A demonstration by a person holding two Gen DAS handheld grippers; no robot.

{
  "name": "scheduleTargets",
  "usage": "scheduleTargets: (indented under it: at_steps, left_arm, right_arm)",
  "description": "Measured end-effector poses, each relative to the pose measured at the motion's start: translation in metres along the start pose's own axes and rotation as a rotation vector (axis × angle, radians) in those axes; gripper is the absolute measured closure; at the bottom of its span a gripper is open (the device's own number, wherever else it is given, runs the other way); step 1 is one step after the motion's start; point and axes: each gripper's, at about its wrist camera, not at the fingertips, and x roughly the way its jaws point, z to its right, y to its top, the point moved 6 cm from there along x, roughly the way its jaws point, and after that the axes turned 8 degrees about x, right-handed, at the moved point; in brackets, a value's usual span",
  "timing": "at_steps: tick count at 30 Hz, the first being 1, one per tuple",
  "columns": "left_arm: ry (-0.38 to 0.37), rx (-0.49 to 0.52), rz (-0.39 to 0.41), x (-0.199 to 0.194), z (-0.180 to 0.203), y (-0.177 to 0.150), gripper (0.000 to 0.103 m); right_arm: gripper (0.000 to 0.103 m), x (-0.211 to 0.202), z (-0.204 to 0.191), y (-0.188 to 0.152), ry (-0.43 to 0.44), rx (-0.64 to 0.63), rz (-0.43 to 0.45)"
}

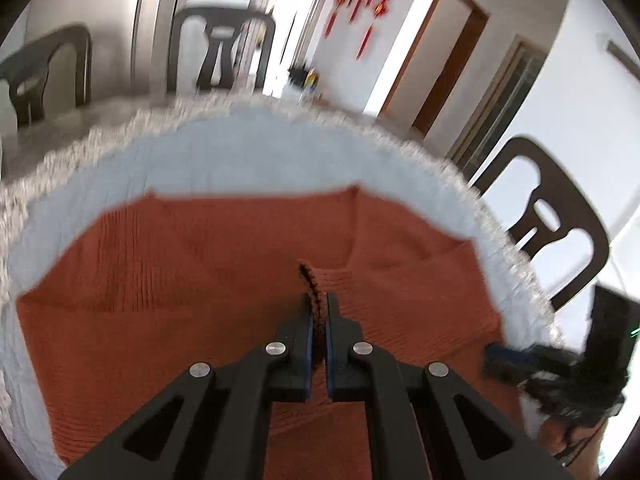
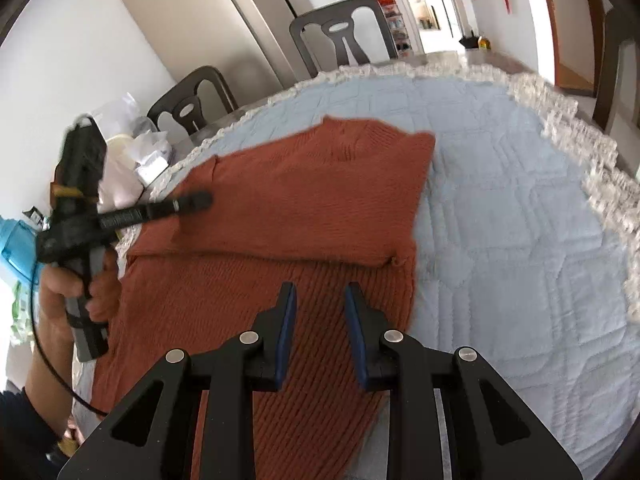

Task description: Fold small clothes

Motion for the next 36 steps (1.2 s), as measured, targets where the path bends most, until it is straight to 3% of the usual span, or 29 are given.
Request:
scheduleTargets:
  at_steps: [4, 7, 8, 9, 14, 20, 23, 25, 27, 31, 36]
  left_arm:
    - [-0.016, -0.022, 0.017, -0.013, -0.001, -0.009, 0.096]
    - [-0.025, -0.023, 0.062, -0.03, 0.0, -0.006, 0.095]
    - [-0.026, -0.023, 0.067, -0.031, 0.001, -0.006, 0.093]
    - [-0.026, -0.016, 0.064, -0.031, 0.002, -0.007, 0.093]
    - [-0.013, 0.012, -0.026, -0.016, 0.006, -0.026, 0.093]
    - [0.002, 0.037, 0.039, -0.018, 0.011, -0.004, 0.092]
    - [0.029, 0.037, 0.006, 0.002, 0.008, 0.002, 0.087]
    - [0.051, 0.052, -0.026, 0.018, 0.005, 0.0, 0.087]
    - [0.051, 0.063, -0.01, 0.018, 0.006, 0.0, 0.087]
    - [0.062, 0.066, 0.015, -0.006, 0.003, -0.006, 0.087]
    - [0.149, 0.042, 0.034, -0.035, -0.028, -0.029, 0.086]
  right_arm:
    - [0.077, -0.005, -0.001, 0.022, -0.037, -0.013, 0.055]
    - [0.078, 0.015, 0.008, 0.027, -0.094, -0.019, 0.011]
    - [0.079, 0.023, 0.013, 0.024, -0.131, -0.025, -0.017]
    - [0.088, 0.027, 0.017, 0.023, -0.163, -0.036, -0.024]
    - [0.088, 0.013, 0.025, 0.028, -0.174, -0.033, 0.003]
    - [0.087, 0.023, 0.019, 0.055, -0.147, -0.041, 0.031]
    - [0.086, 0.047, 0.032, 0.062, -0.198, -0.028, -0.001]
    - [0.086, 0.05, 0.035, 0.062, -0.189, -0.028, 0.005]
    - [0.086, 0.044, 0.033, 0.06, -0.196, -0.031, -0.005]
    - [0.086, 0.023, 0.017, 0.043, -0.158, -0.065, -0.005]
    - [0.086, 0.026, 0.015, 0.019, -0.184, -0.129, -0.04]
